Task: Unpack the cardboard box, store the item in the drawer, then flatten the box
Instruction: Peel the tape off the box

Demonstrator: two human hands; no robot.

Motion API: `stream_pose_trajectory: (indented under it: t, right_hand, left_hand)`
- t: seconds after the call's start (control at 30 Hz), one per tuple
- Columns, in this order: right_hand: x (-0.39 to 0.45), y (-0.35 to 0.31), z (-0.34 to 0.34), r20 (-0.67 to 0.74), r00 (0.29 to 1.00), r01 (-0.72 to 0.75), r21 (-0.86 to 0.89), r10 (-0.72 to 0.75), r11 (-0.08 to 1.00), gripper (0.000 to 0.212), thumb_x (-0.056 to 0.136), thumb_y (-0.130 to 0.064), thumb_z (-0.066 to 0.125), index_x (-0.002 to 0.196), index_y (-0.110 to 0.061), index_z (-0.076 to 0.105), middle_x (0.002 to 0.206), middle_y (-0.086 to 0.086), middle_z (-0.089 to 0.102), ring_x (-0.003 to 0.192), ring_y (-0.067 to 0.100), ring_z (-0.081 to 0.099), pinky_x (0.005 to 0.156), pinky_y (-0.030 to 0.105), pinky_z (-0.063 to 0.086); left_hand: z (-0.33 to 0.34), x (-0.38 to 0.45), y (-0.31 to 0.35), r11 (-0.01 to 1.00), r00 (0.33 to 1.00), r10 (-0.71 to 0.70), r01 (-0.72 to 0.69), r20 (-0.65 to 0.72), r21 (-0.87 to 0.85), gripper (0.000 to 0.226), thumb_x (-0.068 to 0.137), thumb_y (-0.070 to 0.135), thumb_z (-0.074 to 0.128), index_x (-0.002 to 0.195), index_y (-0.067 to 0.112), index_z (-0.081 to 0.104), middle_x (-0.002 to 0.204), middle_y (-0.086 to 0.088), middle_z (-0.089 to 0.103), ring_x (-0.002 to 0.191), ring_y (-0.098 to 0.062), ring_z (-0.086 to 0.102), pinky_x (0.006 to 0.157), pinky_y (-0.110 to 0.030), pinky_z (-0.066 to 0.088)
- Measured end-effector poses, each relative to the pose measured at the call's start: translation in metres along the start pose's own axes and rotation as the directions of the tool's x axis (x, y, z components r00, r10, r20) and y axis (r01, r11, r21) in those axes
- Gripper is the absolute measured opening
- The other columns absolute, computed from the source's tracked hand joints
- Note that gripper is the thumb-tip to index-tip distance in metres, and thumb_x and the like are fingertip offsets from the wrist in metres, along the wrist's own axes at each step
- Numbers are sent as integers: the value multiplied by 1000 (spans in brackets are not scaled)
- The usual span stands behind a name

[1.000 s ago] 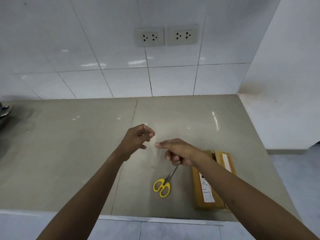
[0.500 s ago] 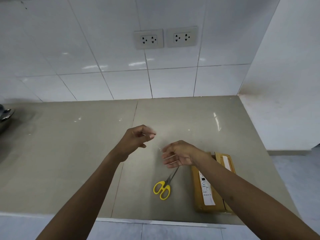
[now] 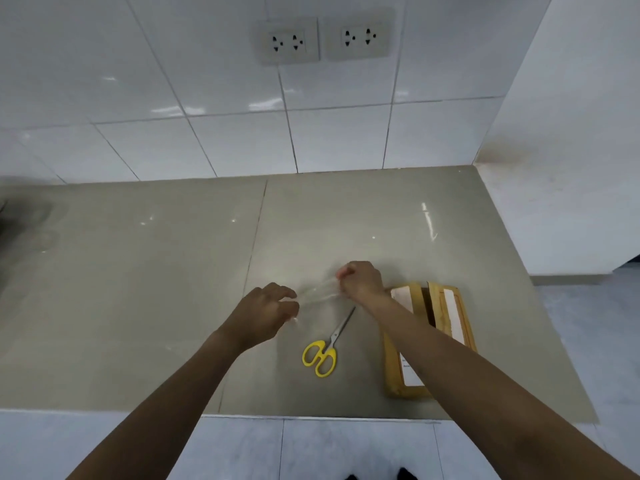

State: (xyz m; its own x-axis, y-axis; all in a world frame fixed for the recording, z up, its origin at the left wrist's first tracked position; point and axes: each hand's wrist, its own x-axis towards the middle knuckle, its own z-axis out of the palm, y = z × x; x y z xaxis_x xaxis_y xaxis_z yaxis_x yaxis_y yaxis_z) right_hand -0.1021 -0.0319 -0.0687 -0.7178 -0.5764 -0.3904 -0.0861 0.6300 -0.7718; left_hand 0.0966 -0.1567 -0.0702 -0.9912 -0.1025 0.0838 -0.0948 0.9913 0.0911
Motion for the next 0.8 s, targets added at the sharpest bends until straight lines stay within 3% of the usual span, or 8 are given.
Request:
stream_pose_trajectory:
  t: [0.13,0.3,0.4,0.5,0.6,0.73,0.8]
  right_hand:
    - [-3,8,7,-25,997,66,-113,-69,991,27,82,2,52,91,-11,74,104,6,73,102,24,64,81,23,45]
    - [3,20,17,-54,988,135,-179,-147,975,27,80,4,50,89,-10,70,100,7,71,97,26,64,81,30,50]
    - [2,21,20,-57,978,176,-295,-201,939,25,83,2,49,92,-11,69,105,10,62,97,27,59,78,33,51]
    - [4,24,22,-114,963,191,-349,-244,917,23,87,1,50,93,-10,69,105,11,57,98,27,56,74,34,51]
    - [6,24,22,-116,961,184,-403,-249,896,21,89,-1,50,97,-9,67,109,12,53,103,28,51,71,32,48]
    - [-1,11,19,-22,976,173,-533,-218,828,26,92,-7,47,116,-5,58,122,17,47,114,34,47,83,40,50]
    - [-12,2,14,36,963,239,-576,-268,781,31,93,-15,49,122,-6,54,126,16,47,116,34,46,90,43,46]
  left_hand:
    - [18,-12,-3,995,998,-42,45,37,-88,16,83,25,48,85,25,65,117,-5,68,97,-28,67,64,-33,58]
    - [24,-24,-8,949,984,-146,169,105,-265,35,72,3,68,97,28,71,128,-3,63,113,-23,62,80,-30,57]
    - [25,-26,-15,923,977,-178,206,116,-325,30,76,7,67,93,32,68,125,1,65,118,-20,60,85,-34,56]
    - [24,-29,-20,925,975,-173,210,141,-315,27,79,9,64,90,33,65,118,7,67,123,-15,57,84,-36,56]
    - [19,-30,-18,934,972,-176,214,155,-285,23,78,5,65,87,25,70,127,2,63,123,-16,56,86,-31,55]
    - [15,-43,-21,947,972,-181,213,149,-241,19,74,8,61,84,24,61,138,-2,57,118,-25,60,77,-33,56]
    - [15,-51,-23,962,981,-149,173,127,-209,17,72,15,52,85,25,57,137,-4,59,112,-28,64,71,-34,58]
